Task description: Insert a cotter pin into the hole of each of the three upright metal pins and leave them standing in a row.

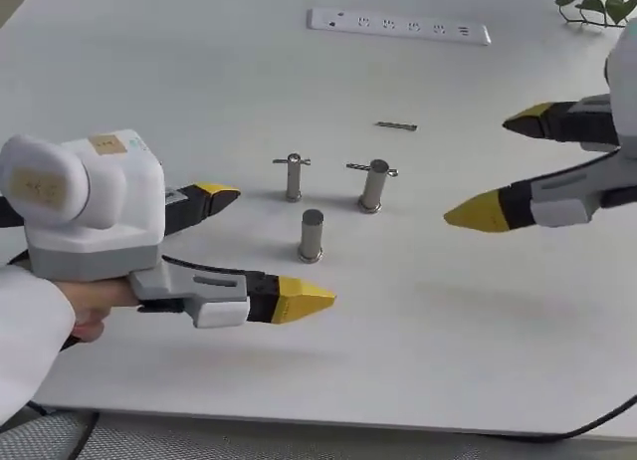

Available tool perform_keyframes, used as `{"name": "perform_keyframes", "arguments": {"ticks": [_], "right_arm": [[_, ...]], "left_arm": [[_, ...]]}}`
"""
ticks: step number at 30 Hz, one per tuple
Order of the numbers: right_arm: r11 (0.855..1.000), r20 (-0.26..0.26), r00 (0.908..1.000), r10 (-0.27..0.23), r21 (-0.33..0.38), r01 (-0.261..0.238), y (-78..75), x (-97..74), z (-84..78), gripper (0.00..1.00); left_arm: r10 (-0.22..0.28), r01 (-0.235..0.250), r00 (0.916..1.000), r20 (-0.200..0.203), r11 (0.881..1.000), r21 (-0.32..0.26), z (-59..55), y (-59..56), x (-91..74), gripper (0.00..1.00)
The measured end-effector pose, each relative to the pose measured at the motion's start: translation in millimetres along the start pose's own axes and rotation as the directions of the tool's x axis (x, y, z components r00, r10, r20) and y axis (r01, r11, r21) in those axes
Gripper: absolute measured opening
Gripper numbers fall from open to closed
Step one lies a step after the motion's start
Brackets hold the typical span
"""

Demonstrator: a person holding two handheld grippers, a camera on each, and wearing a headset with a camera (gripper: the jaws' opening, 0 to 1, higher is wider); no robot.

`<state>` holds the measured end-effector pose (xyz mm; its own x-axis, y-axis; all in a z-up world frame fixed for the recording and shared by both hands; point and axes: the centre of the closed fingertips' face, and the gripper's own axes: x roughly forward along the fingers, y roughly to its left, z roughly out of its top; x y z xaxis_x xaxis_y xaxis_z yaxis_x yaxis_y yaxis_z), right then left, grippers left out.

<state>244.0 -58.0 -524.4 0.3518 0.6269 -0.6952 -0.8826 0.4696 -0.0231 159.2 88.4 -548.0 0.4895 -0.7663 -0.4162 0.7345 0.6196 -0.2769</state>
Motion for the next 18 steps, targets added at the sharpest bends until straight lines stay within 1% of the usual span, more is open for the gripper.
{"name": "perform_keyframes", "arguments": {"ticks": [1,2,4,7,9,12,14,15,16,18], "right_arm": [[1.000,-0.016,0.9999,0.004,-0.010,-0.004,-2.8,3.7,-0.7,0.79],[0.999,-0.037,0.9993,0.004,-0.034,-0.005,-8.0,8.8,-1.4,0.78],[0.999,-0.069,0.9976,0.006,-0.049,-0.009,-16.6,17.2,-1.5,0.77],[0.997,-0.097,0.9952,0.007,-0.072,-0.014,-27.8,27.2,3.3,0.74],[0.996,-0.100,0.9950,-0.001,-0.085,-0.007,-36.6,34.4,9.4,0.72],[0.994,-0.117,0.9931,0.001,-0.111,-0.014,-45.1,44.7,15.2,0.66],[0.991,-0.149,0.9887,0.022,-0.127,-0.041,-50.3,53.9,15.2,0.60],[0.990,-0.159,0.9869,0.025,-0.131,-0.046,-54.6,59.7,15.6,0.57],[0.990,-0.164,0.9862,0.026,-0.132,-0.048,-56.2,61.6,15.8,0.53],[0.986,-0.188,0.9813,0.042,-0.148,-0.071,-61.1,71.0,15.7,0.47]], "left_arm": [[-0.001,0.001,1.0000,-0.001,1.000,-0.003,-0.2,-0.5,-0.5,0.99],[-0.004,0.004,1.0000,-0.002,1.000,-0.007,-0.4,-1.5,-1.2,0.99],[-0.007,0.007,1.0000,-0.002,1.000,-0.012,-0.4,-3.4,-2.6,0.99],[-0.011,0.011,0.9998,-0.014,1.000,-0.011,-2.4,-5.5,-4.1,0.99],[-0.009,0.009,0.9998,-0.016,1.000,-0.007,-2.4,-5.5,-5.0,0.99],[-0.008,0.008,0.9999,-0.015,1.000,-0.015,-1.6,-5.5,-5.9,0.99],[-0.008,0.007,0.9998,-0.019,1.000,-0.012,-1.9,-4.8,-6.5,0.99],[-0.006,0.006,0.9998,-0.019,1.000,-0.012,-2.0,-4.2,-6.7,0.99],[-0.006,0.005,0.9997,-0.022,1.000,-0.013,-2.6,-3.3,-6.9,0.99],[-0.001,0.001,0.9997,-0.025,1.000,-0.015,-3.5,-1.3,-7.6,0.99]]}}
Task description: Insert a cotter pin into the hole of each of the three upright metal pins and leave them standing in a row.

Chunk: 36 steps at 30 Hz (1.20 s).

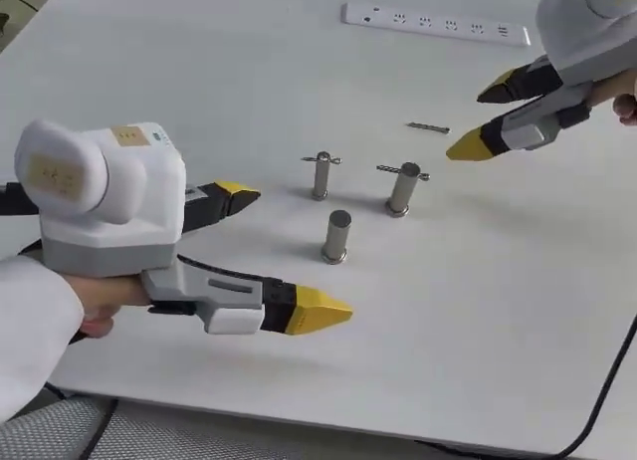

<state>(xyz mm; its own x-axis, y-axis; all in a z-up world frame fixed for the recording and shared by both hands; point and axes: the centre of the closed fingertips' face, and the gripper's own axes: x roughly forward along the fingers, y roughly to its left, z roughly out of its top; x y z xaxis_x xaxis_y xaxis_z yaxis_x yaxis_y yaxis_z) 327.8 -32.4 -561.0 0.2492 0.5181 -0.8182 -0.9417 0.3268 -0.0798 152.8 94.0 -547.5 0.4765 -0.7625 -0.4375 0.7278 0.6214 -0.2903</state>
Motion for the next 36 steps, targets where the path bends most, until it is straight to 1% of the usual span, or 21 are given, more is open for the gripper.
{"name": "perform_keyframes", "arguments": {"ticks": [2,5,6,8,10,12,13,15,17,19,20,22,26,30,31,33,36], "right_arm": [[1.000,-0.009,0.9999,0.008,-0.006,-0.008,-2.7,5.3,1.2,0.42],[0.999,-0.032,0.9994,0.015,-0.044,-0.016,-6.0,14.5,3.0,0.36],[0.998,-0.044,0.9988,0.023,-0.061,-0.025,-6.7,18.9,2.9,0.34],[0.997,-0.066,0.9974,0.027,-0.068,-0.032,-9.0,25.6,1.3,0.31],[0.996,-0.091,0.9955,0.024,-0.082,-0.031,-12.6,30.6,-0.6,0.25],[0.996,-0.104,0.9942,0.026,-0.080,-0.035,-14.1,33.4,-1.2,0.21],[0.995,-0.112,0.9932,0.031,-0.089,-0.041,-14.3,34.8,-1.1,0.20],[0.994,-0.129,0.9912,0.032,-0.100,-0.045,-25.0,38.3,-3.8,0.19],[0.993,-0.140,0.9897,0.033,-0.107,-0.049,-26.8,39.6,-3.3,0.17],[0.992,-0.152,0.9875,0.043,-0.110,-0.060,-26.1,40.5,-4.2,0.12],[0.991,-0.161,0.9856,0.051,-0.114,-0.070,-30.8,43.5,-5.4,0.09],[0.990,-0.177,0.9826,0.057,-0.117,-0.078,-32.0,45.4,-7.6,0.05],[0.987,-0.205,0.9771,0.056,-0.134,-0.085,-32.4,48.2,-12.1,0.05],[0.983,-0.226,0.9720,0.063,-0.152,-0.099,-34.9,51.9,-15.5,0.01],[0.983,-0.225,0.9719,0.069,-0.151,-0.104,-34.3,51.6,-14.7,0.00],[0.982,-0.229,0.9715,0.061,-0.159,-0.099,-34.9,52.3,-14.2,0.00],[0.983,-0.237,0.9695,0.062,-0.154,-0.101,-33.6,53.1,-14.4,0.00]], "left_arm": [[0.004,-0.004,1.0000,0.004,1.000,-0.005,0.5,1.5,-0.7,0.99],[0.009,-0.009,0.9999,0.009,1.000,-0.012,1.1,3.4,-1.5,0.99],[0.011,-0.011,0.9999,0.006,1.000,-0.012,0.7,4.0,-1.5,0.99],[0.008,-0.008,1.0000,-0.003,1.000,-0.012,-0.8,4.3,-1.5,0.99],[0.006,-0.006,1.0000,-0.005,1.000,-0.011,-0.9,4.1,-1.6,0.99],[0.003,-0.004,1.0000,-0.005,1.000,-0.012,-0.6,3.4,-1.6,0.99],[0.002,-0.002,1.0000,-0.006,1.000,-0.012,-0.7,2.8,-1.7,0.99],[0.001,-0.001,1.0000,-0.007,1.000,-0.013,-0.9,2.2,-1.6,0.99],[-0.001,0.001,1.0000,-0.008,1.000,-0.015,-0.7,1.7,-1.4,0.99],[-0.001,0.000,1.0000,-0.009,1.000,-0.016,-0.8,2.0,-1.1,0.99],[0.004,-0.004,0.9999,-0.010,1.000,-0.017,-0.9,3.2,-0.9,0.99],[0.010,-0.011,0.9999,-0.008,1.000,-0.020,-0.3,4.8,-0.9,0.99],[0.017,-0.017,0.9999,0.001,1.000,-0.026,1.9,6.3,-1.3,0.99],[0.017,-0.017,0.9998,0.003,0.999,-0.028,2.6,6.3,-1.9,0.99],[0.018,-0.018,0.9998,0.002,0.999,-0.028,2.5,6.3,-2.2,0.99],[0.017,-0.017,0.9998,0.004,0.999,-0.031,2.7,6.0,-2.6,0.99],[0.015,-0.015,0.9999,0.003,0.999,-0.029,3.2,5.0,-2.5,0.99]]}}
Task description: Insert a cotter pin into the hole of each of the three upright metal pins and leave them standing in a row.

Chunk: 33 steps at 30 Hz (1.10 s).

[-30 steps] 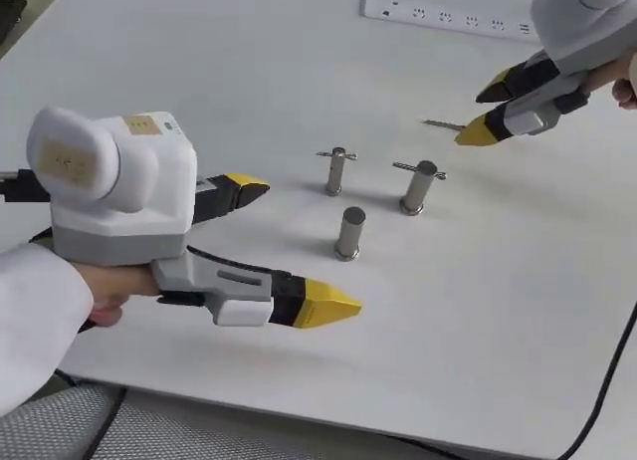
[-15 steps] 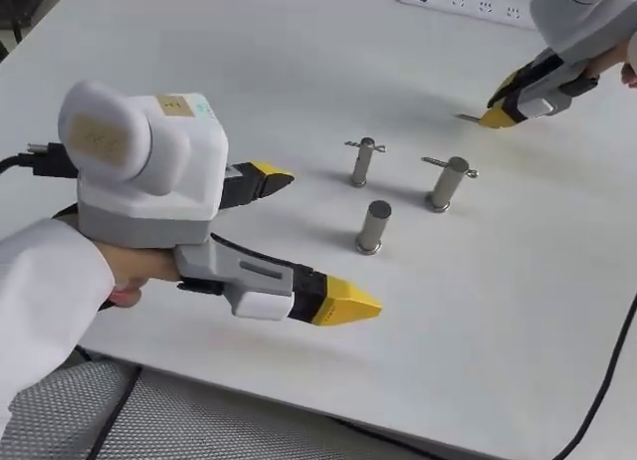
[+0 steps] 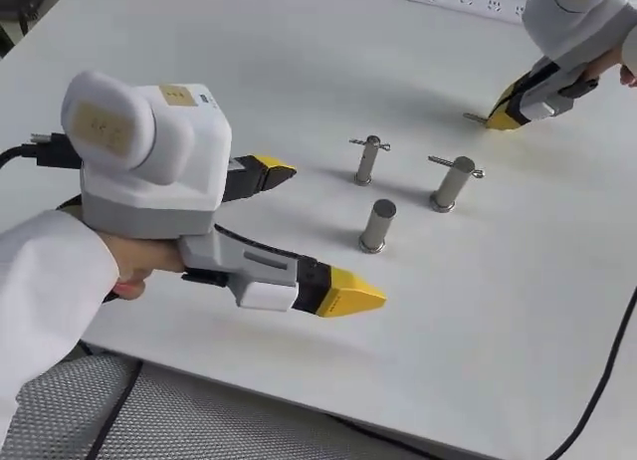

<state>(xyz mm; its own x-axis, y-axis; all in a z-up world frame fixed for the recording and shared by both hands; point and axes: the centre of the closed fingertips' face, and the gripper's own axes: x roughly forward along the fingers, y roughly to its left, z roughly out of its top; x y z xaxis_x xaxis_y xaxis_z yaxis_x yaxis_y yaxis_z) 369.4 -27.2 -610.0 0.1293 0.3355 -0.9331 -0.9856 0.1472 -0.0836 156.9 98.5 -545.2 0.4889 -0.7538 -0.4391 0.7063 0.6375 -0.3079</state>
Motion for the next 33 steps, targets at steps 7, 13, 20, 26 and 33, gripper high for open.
{"name": "perform_keyframes", "arguments": {"ticks": [7,13,20,26,33], "right_arm": [[0.999,-0.018,0.9996,-0.022,-0.039,0.022,4.0,0.4,0.5,0.00],[0.998,-0.018,0.9988,-0.046,-0.039,0.045,6.1,-1.5,1.0,0.00],[0.999,-0.013,0.9988,-0.048,-0.015,0.048,6.6,-7.9,-0.4,0.00],[0.996,0.021,0.9968,-0.078,-0.030,0.078,15.3,-33.2,5.0,0.00],[0.989,0.108,0.9869,-0.120,-0.072,0.128,43.0,-71.1,14.4,0.00]], "left_arm": [[-0.006,0.006,0.9999,-0.010,1.000,0.002,-1.2,-4.0,0.9,0.99],[-0.006,0.006,0.9998,-0.016,1.000,-0.006,-2.1,-5.4,0.1,0.99],[-0.005,0.005,0.9999,-0.012,1.000,0.000,3.9,-6.9,-2.8,0.99],[-0.001,0.001,0.9999,-0.010,1.000,-0.008,8.2,-7.4,-4.5,0.99],[-0.007,0.007,0.9998,-0.018,1.000,-0.002,9.7,-10.4,-5.4,0.99]]}}
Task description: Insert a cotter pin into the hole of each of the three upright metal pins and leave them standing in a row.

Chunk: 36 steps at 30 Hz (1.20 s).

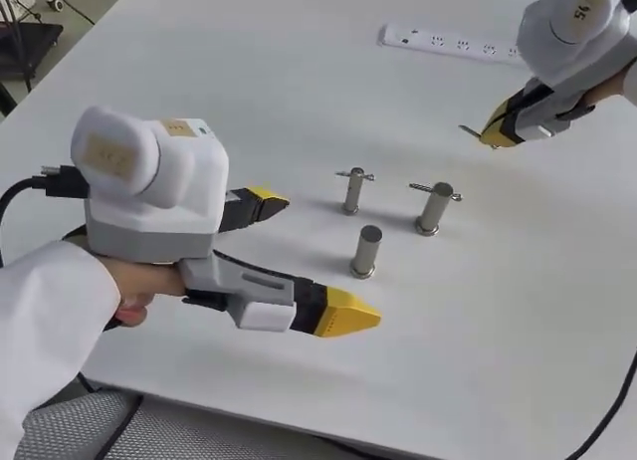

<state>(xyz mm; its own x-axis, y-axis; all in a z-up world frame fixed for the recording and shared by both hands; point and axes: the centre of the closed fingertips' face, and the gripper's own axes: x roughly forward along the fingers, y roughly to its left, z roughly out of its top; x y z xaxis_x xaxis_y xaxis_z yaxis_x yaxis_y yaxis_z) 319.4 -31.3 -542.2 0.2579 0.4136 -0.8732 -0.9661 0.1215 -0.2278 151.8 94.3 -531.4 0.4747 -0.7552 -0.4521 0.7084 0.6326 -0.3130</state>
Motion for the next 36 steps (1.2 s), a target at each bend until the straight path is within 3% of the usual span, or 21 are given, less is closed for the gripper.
{"name": "perform_keyframes", "arguments": {"ticks": [2,3,4,8,10,12,19,25,28,31,33,36], "right_arm": [[1.000,0.043,0.9991,-0.003,0.011,0.003,-3.0,-3.4,4.0,0.00],[1.000,0.053,0.9985,-0.010,0.009,0.010,-14.2,-2.3,-3.9,0.00],[1.000,0.058,0.9982,-0.018,0.008,0.017,-11.2,-6.8,-4.0,0.00],[0.999,0.104,0.9936,-0.044,0.003,0.044,8.9,-27.9,2.2,0.00],[0.998,0.159,0.9853,-0.063,0.004,0.063,20.8,-37.6,11.1,0.00],[0.996,0.170,0.9815,-0.088,0.007,0.088,31.1,-44.1,13.1,0.00],[0.993,0.240,0.9643,-0.113,0.054,0.103,74.2,-53.3,24.8,0.00],[0.992,0.286,0.9509,-0.119,0.063,0.105,109.9,-50.0,36.6,0.00],[0.991,0.280,0.9507,-0.134,0.042,0.127,124.5,-43.5,38.6,0.00],[0.990,0.263,0.9544,-0.141,0.021,0.140,138.4,-34.5,38.6,0.00],[0.990,0.248,0.9595,-0.133,-0.003,0.138,149.2,-21.3,34.0,0.00],[0.992,0.247,0.9612,-0.123,-0.003,0.127,163.1,-14.7,35.6,0.00]], "left_arm": [[-0.003,0.003,1.0000,0.003,1.000,0.002,2.6,-1.1,-1.1,0.99],[-0.003,0.003,1.0000,0.004,1.000,0.008,3.8,-1.5,-1.7,0.99],[-0.003,0.003,1.0000,0.002,1.000,0.013,4.7,-1.6,-2.2,0.99],[0.011,-0.011,0.9999,-0.001,1.000,0.020,6.9,2.8,-3.9,0.91],[0.012,-0.012,0.9998,0.013,1.000,0.005,9.6,4.0,-4.4,0.90],[0.014,-0.013,0.9996,0.024,1.000,-0.009,12.1,4.8,-4.6,0.89],[0.015,-0.007,0.9964,0.083,0.995,-0.096,27.1,7.1,-4.3,0.79],[-0.021,0.036,0.9938,0.109,0.990,-0.136,35.4,-2.1,1.4,0.61],[-0.076,0.097,0.9910,0.110,0.975,-0.200,38.1,-14.7,8.2,0.50],[-0.100,0.115,0.9918,0.080,0.971,-0.211,32.6,-20.7,15.8,0.46],[-0.126,0.133,0.9911,0.042,0.964,-0.228,24.8,-28.0,23.1,0.45],[-0.150,0.149,0.9886,0.015,0.953,-0.266,18.0,-34.5,30.7,0.38]]}}
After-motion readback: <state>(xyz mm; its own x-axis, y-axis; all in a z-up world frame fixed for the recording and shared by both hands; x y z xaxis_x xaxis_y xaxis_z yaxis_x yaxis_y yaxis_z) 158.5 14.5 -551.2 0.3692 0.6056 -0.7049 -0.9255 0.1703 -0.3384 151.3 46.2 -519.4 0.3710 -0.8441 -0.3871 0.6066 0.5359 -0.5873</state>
